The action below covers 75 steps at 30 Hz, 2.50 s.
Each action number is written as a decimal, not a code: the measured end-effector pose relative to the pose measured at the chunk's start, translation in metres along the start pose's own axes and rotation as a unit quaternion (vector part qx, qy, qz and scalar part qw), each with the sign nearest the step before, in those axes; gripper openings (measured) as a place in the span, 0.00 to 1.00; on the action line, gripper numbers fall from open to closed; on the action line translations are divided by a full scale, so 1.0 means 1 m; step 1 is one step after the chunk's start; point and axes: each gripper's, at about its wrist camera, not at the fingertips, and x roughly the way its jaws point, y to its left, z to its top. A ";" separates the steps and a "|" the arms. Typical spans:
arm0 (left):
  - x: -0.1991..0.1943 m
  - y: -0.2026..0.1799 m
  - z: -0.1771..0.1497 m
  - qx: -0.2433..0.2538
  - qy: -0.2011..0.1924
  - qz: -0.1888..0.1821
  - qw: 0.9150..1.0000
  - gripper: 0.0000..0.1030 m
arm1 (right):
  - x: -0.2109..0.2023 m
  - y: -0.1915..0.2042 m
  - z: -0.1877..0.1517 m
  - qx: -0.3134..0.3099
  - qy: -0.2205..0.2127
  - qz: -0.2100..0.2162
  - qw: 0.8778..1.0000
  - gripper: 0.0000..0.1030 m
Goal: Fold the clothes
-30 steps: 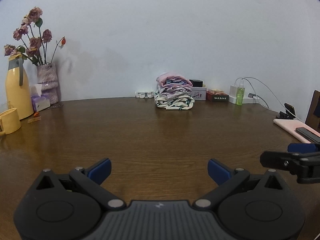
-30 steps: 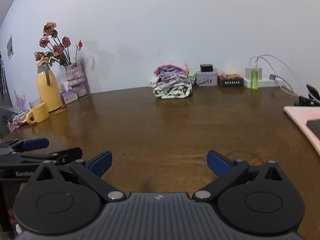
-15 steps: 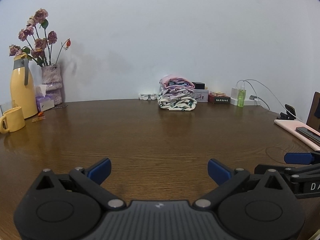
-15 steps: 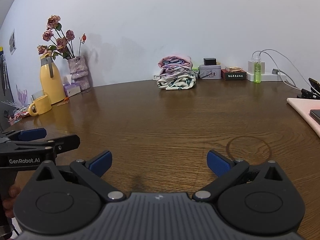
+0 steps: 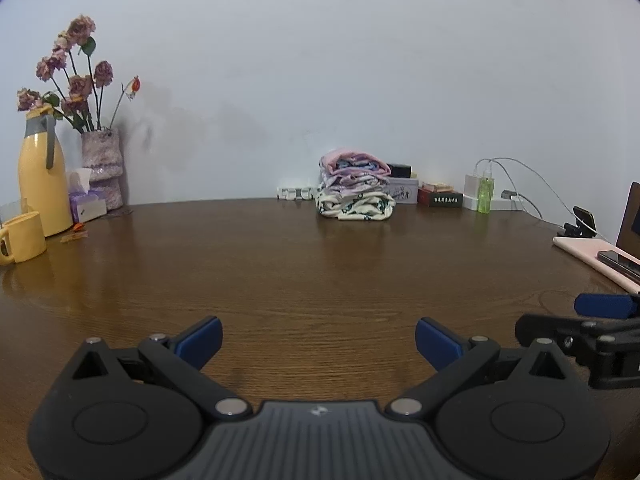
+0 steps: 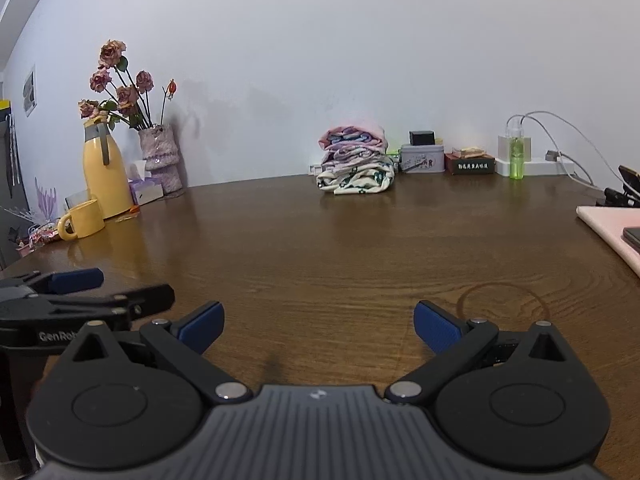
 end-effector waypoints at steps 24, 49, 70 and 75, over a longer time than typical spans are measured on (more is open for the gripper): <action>0.008 0.001 -0.004 -0.006 -0.008 -0.003 1.000 1.00 | 0.012 -0.003 0.001 0.004 0.013 0.008 1.000 1.00; 0.009 0.001 -0.004 -0.007 -0.005 -0.005 1.000 1.00 | 0.013 -0.002 0.001 0.003 0.012 0.005 1.000 1.00; 0.010 0.001 -0.004 -0.006 -0.003 -0.004 1.000 1.00 | 0.013 -0.002 0.001 0.005 0.013 0.005 1.000 1.00; 0.010 0.001 -0.004 -0.005 -0.002 -0.004 1.000 1.00 | 0.013 -0.002 0.001 0.006 0.014 0.005 1.000 1.00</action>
